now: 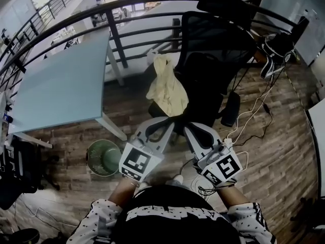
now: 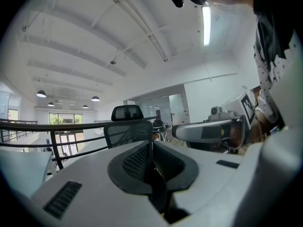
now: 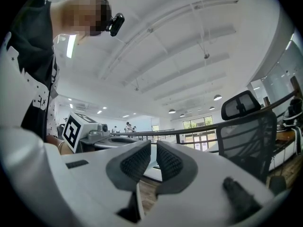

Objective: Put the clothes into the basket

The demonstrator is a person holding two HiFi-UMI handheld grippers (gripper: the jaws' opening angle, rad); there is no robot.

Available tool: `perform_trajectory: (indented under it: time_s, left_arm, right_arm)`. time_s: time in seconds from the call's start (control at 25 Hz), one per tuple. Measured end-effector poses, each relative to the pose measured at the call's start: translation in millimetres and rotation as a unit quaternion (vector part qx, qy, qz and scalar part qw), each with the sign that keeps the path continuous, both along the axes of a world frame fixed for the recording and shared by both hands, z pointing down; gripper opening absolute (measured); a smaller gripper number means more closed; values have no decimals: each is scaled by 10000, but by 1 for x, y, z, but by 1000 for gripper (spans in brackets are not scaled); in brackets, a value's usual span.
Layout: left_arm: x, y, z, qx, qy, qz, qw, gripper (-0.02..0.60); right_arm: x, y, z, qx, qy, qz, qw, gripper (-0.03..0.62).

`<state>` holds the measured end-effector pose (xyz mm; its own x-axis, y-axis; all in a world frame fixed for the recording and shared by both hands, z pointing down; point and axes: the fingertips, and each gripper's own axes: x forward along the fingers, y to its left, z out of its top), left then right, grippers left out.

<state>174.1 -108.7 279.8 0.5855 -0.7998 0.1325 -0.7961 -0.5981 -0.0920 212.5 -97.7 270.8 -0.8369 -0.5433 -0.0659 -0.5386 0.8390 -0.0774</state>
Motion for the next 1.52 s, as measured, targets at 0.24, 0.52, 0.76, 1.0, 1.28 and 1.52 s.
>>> perform_trajectory:
  time_s: [0.24,0.52,0.76,1.0,1.28,1.52]
  left_arm:
    - [14,-8,-2,27,-41,-100,9999,18]
    - [31,-11,0,43,-38,-226,9997,18]
    - [49,-15,2,26,-77,-261,9996,18]
    - [50,-22,0,70,-132,-329,9993,18]
    - [47,-33,2,39,-197,-365,9991,18]
    - [41,-48,3,74,-226,-330,9992,18]
  right_arm:
    - [18,-10,-1,16,-16,-44,10000,31]
    - [37,-15,1,46,-55,-98,9999,31]
    - [59,-20,4,34,-36,-82,10000,31]
    - [61,-28,4,25,-52,-147,9999,31]
    - [57,-42,6,12,-45,-218,9998,31]
    - [50,-53,4,44,-9,-225,9997,31]
